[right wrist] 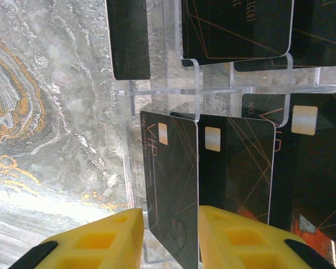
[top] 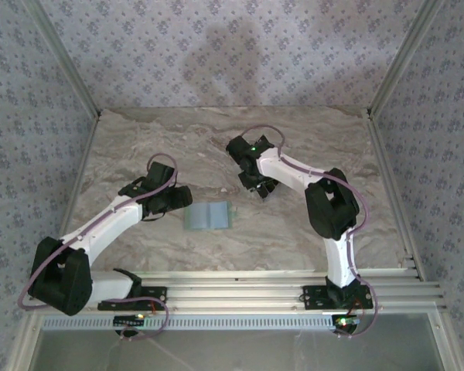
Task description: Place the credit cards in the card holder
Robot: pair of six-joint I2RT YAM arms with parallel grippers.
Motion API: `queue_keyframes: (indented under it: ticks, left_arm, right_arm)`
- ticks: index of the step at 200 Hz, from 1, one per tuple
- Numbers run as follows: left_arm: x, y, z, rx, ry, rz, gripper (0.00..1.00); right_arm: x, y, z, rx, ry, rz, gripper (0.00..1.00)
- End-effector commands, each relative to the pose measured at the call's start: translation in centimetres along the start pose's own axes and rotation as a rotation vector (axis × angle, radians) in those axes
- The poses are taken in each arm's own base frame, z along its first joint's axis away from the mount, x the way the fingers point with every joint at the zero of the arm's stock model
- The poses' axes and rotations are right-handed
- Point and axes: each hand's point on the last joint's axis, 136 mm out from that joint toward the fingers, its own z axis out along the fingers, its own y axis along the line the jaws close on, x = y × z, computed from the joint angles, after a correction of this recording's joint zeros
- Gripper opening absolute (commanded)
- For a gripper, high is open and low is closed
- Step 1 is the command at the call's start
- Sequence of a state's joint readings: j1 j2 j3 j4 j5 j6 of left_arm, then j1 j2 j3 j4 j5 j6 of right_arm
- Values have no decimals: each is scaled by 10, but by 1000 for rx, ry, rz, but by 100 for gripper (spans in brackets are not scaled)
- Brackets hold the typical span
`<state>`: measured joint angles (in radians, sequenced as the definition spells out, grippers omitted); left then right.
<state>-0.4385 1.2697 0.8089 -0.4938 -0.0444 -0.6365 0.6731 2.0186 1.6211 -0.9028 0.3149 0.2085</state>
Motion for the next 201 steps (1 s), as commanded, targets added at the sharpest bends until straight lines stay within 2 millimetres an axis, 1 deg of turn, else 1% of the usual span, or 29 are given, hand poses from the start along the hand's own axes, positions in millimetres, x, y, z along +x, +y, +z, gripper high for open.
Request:
queue_keyframes:
  ticks: [1, 32, 45, 77, 98, 115, 157, 201]
  left_arm:
    - [-6, -5, -1, 15, -6, 4, 79]
    - [-5, -5, 0, 14, -3, 3, 79]
    - [-5, -5, 1, 15, -2, 2, 79]
    - [-5, -6, 1, 19, -1, 0, 79]
    - [-6, -7, 2, 21, 0, -1, 79]
    - [-6, -7, 2, 21, 0, -1, 79]
    - [-5, -7, 3, 22, 4, -5, 79]
    - [-5, -8, 4, 22, 4, -6, 79]
  right_arm:
    - [10, 2, 5, 13, 38, -31, 31]
    - [11, 5, 2, 0, 34, -35, 30]
    - [10, 6, -1, 1, 28, -38, 32]
    - [8, 0, -11, 37, 1, -44, 35]
    - [8, -4, -14, 63, -4, -50, 36]
    - [9, -7, -11, 84, 3, -59, 37]
    - [16, -9, 2, 113, 36, -74, 38]
    - [19, -1, 10, 93, 50, -78, 38]
